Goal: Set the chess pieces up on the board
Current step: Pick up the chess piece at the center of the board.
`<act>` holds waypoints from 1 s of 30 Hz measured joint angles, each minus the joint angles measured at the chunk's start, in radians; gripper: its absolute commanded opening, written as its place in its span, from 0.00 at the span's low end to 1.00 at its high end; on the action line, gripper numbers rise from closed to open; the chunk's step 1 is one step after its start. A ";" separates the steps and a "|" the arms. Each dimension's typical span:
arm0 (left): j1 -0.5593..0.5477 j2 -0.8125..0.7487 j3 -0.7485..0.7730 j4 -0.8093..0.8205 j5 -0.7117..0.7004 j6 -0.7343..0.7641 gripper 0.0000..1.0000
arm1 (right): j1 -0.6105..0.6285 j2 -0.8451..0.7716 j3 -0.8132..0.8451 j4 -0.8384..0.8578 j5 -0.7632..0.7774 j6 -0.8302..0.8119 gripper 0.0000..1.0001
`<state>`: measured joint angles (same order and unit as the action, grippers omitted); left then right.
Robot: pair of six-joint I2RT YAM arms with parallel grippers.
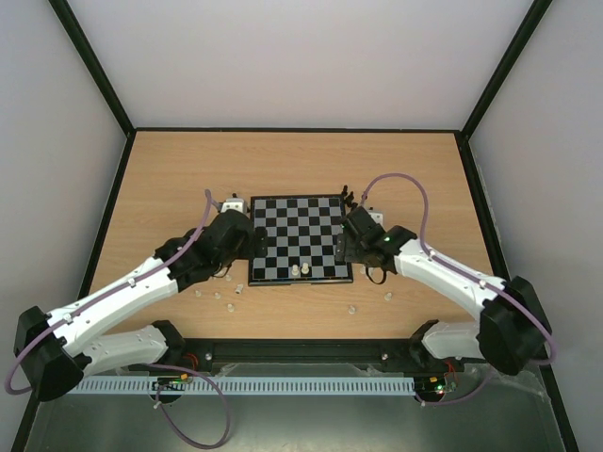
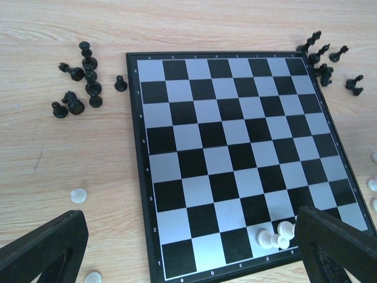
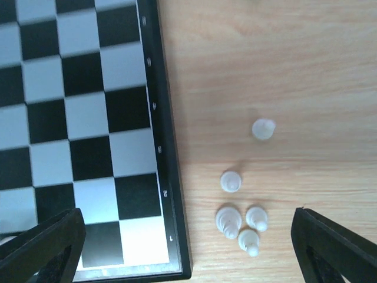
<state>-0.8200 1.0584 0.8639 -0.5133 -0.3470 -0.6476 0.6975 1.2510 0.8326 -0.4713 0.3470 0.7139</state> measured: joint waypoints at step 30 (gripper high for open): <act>0.013 0.023 -0.024 -0.038 0.070 0.020 0.99 | -0.011 0.047 -0.061 0.006 -0.070 0.022 0.83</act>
<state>-0.8070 1.0809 0.8402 -0.5514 -0.2771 -0.6273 0.6865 1.2984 0.7719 -0.4656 0.2771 0.7361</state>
